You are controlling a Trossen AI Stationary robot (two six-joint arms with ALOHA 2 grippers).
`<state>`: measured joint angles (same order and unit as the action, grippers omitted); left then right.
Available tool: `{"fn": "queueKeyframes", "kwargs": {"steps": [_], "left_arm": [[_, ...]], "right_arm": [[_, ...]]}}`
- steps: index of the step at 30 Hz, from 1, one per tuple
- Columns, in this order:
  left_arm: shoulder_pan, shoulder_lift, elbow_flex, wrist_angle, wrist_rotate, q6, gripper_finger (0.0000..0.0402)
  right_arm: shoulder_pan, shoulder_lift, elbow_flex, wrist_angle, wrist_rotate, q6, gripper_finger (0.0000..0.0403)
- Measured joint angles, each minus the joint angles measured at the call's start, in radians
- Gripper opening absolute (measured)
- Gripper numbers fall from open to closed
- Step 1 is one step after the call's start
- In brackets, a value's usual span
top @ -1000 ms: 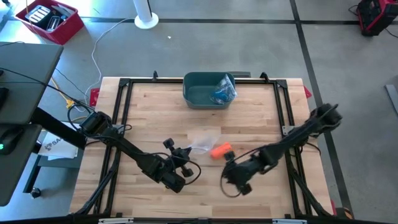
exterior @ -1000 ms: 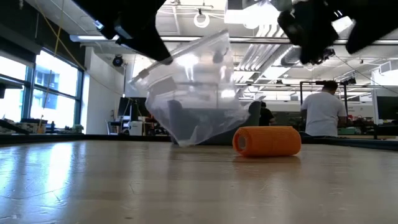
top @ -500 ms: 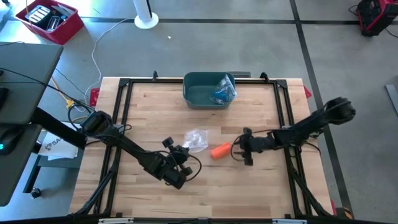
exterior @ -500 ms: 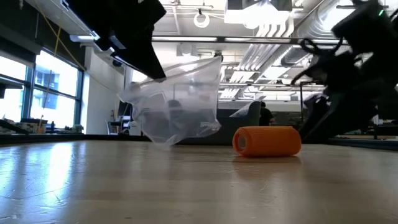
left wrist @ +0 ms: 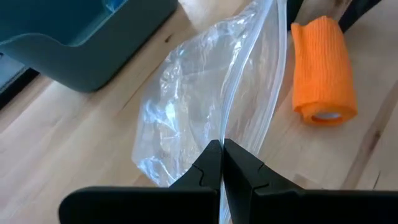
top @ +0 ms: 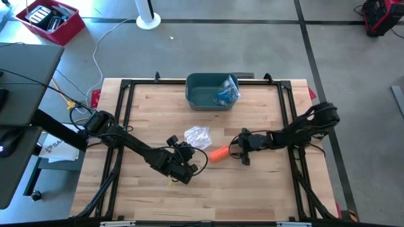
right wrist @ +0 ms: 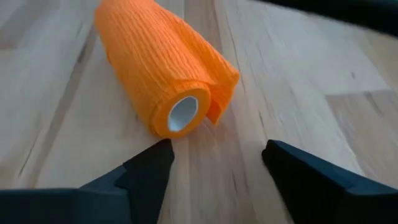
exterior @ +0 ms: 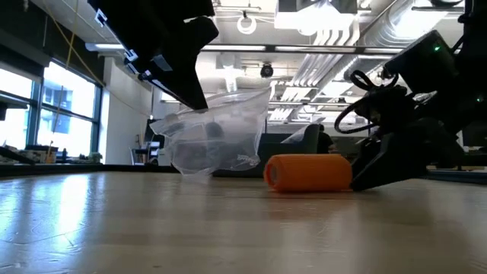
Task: Roll bandage
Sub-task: Put the rolled orange bandage into the transparent zip bag
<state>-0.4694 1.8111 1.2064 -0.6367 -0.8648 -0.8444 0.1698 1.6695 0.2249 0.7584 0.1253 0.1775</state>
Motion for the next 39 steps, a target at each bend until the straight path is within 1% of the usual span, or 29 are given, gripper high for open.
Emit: {"fn": "queueKeyframes", "kwargs": {"steps": [3,7,10,14,17,19,22,24,27,30,32,34,36,39], "left_arm": [[0.001,0.000,0.000,0.002,0.005,0.002,0.0001],[-0.003,0.000,0.000,0.005,0.021,0.010,0.0001],[-0.011,0.000,0.000,0.003,0.021,0.027,0.0001],[-0.014,0.000,0.000,0.002,0.019,0.027,0.0001],[-0.022,0.000,0.000,0.002,0.018,0.027,0.0001],[-0.029,0.000,0.000,0.003,0.018,0.027,0.0001],[-0.043,0.000,0.000,0.002,0.018,0.027,0.0001],[-0.052,0.000,0.000,0.002,0.018,0.027,0.0001],[-0.059,0.000,0.000,0.003,0.018,0.027,0.0001],[-0.064,0.000,0.000,0.004,0.018,0.023,0.0001],[-0.064,0.000,0.000,0.004,0.018,0.016,0.0001],[-0.064,0.000,0.000,0.004,0.018,0.017,0.0001],[-0.064,0.000,0.000,0.003,0.018,0.017,0.0001],[-0.064,0.000,0.000,0.000,0.018,0.017,0.0001]], "right_arm": [[0.021,0.058,0.009,0.081,0.011,-0.010,0.0274],[0.038,0.109,0.009,0.203,0.022,-0.042,0.0277],[0.039,0.122,0.009,0.253,0.000,-0.046,0.0278],[0.042,0.122,0.011,0.280,-0.067,-0.047,0.0278],[0.048,0.122,0.039,0.278,-0.103,-0.025,0.0277],[0.063,0.122,0.070,0.257,-0.085,-0.031,0.0277],[0.089,0.122,0.120,0.186,-0.031,-0.056,0.0277],[0.096,0.121,0.152,0.147,-0.025,-0.062,0.0277],[0.095,0.121,0.189,0.081,-0.024,-0.023,0.0277],[0.095,0.121,0.216,0.060,-0.028,-0.002,0.0275],[0.096,0.120,0.225,0.061,-0.032,-0.002,0.0262],[0.100,0.120,0.231,0.060,-0.031,0.004,0.0232],[0.105,0.120,0.233,0.067,-0.030,0.006,0.0183],[0.116,0.119,0.233,0.065,-0.026,0.029,0.0094]]}}
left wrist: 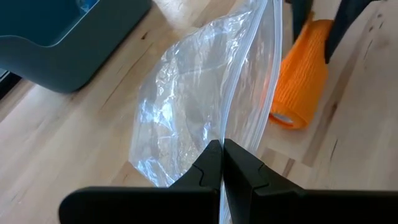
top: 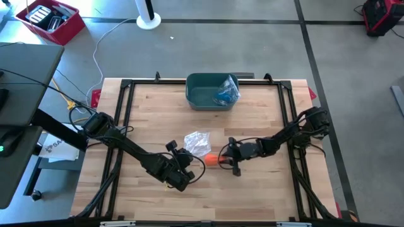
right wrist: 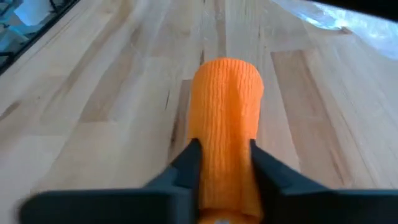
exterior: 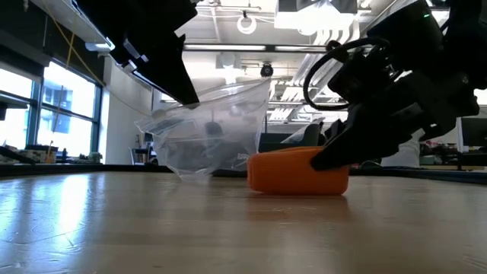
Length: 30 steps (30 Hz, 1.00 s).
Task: Roll bandage
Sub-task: Put the rolled orange bandage into the transparent zip bag
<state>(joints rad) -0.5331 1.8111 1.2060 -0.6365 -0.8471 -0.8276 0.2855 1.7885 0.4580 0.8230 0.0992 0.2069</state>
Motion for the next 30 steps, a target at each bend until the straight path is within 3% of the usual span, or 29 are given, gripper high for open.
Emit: {"fn": "queueKeyframes", "kwargs": {"steps": [2,3,9,15,20,26,30], "left_arm": [[-0.002,0.000,0.000,0.001,0.000,-0.003,0.0001],[-0.004,0.000,0.000,0.000,0.000,-0.006,0.0001],[-0.004,0.000,0.000,-0.001,0.000,-0.009,0.0001],[0.003,0.000,0.000,0.012,0.000,-0.042,0.0001],[0.003,0.000,0.000,0.014,0.000,-0.069,0.0001],[0.020,0.000,0.000,0.019,0.000,-0.087,0.0001],[0.025,0.000,0.000,0.064,-0.004,-0.087,0.0001]], "right_arm": [[0.013,-0.001,0.000,-0.003,0.005,0.021,0.0041],[0.024,-0.002,0.000,-0.003,0.005,0.025,0.0035],[0.108,-0.089,0.000,-0.015,0.126,0.081,0.0040],[0.203,-0.261,0.002,-0.084,0.266,0.034,0.0037],[0.245,-0.366,0.123,-0.333,0.448,-0.021,0.0037],[0.204,-0.338,0.367,-0.712,0.498,-0.052,0.0037],[0.188,-0.267,0.475,-0.835,0.501,-0.096,0.0037]]}}
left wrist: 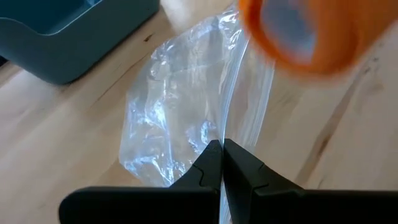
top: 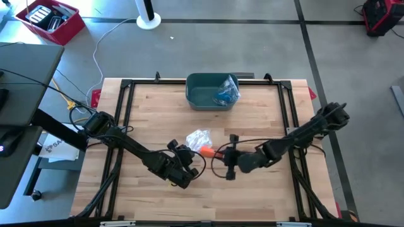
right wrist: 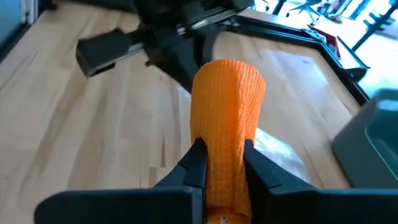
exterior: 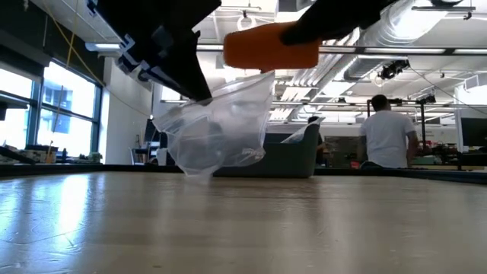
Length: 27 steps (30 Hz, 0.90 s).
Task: Roll bandage
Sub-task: Put the rolled orange bandage into the transparent zip bag
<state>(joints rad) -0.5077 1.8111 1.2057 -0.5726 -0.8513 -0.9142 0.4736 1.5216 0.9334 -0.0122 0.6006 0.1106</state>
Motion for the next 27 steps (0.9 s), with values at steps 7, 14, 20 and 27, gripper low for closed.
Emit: {"fn": "queueKeyframes", "kwargs": {"steps": [7,14,20,27], "left_arm": [[0.004,0.000,0.000,0.064,-0.021,0.012,0.0001],[0.004,0.000,0.000,0.140,-0.024,0.087,0.0001],[0.009,0.000,0.000,0.179,-0.030,0.115,0.0001],[0.011,0.000,-0.001,0.187,-0.027,0.107,0.0000]], "right_arm": [[-0.005,0.122,0.074,-0.110,-0.002,-0.034,0.0037],[-0.003,0.139,0.074,-0.180,0.052,0.042,0.0037],[0.006,0.134,0.104,-0.179,0.050,0.036,0.0037],[0.004,0.134,0.106,-0.265,0.177,0.173,0.0037]]}}
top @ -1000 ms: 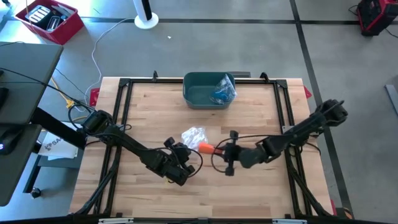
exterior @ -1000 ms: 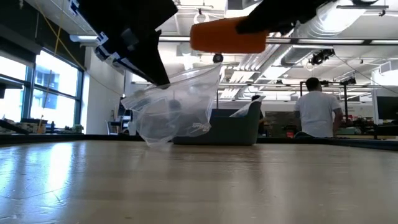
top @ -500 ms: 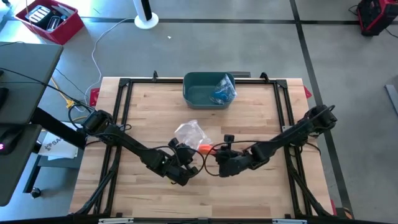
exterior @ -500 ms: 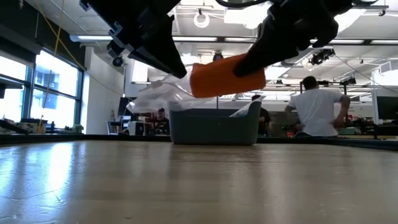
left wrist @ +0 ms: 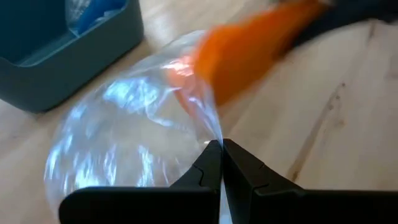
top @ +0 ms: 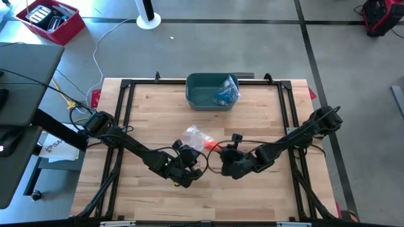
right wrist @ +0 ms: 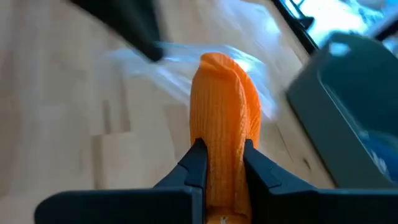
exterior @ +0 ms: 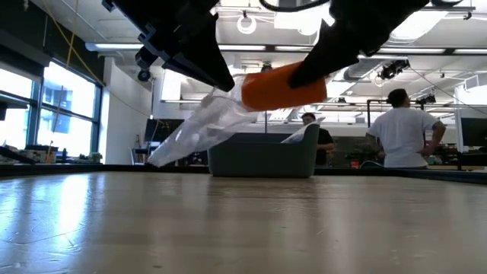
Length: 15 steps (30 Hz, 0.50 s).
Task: Roll bandage
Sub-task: Put the rolled orange bandage into the transparent zip bag
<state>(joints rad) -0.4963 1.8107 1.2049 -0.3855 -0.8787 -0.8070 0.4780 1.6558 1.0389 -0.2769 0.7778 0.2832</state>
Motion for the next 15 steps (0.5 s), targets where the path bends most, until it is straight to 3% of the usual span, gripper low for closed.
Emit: {"fn": "queueKeyframes", "kwargs": {"steps": [7,15], "left_arm": [[0.000,0.000,0.000,0.009,0.002,-0.003,0.0000],[0.000,0.000,0.000,0.139,-0.022,0.088,0.0000]], "right_arm": [[-0.001,0.000,0.000,-0.039,0.024,0.118,0.0037],[0.005,0.000,0.000,0.079,-0.081,-0.037,0.0037]]}}
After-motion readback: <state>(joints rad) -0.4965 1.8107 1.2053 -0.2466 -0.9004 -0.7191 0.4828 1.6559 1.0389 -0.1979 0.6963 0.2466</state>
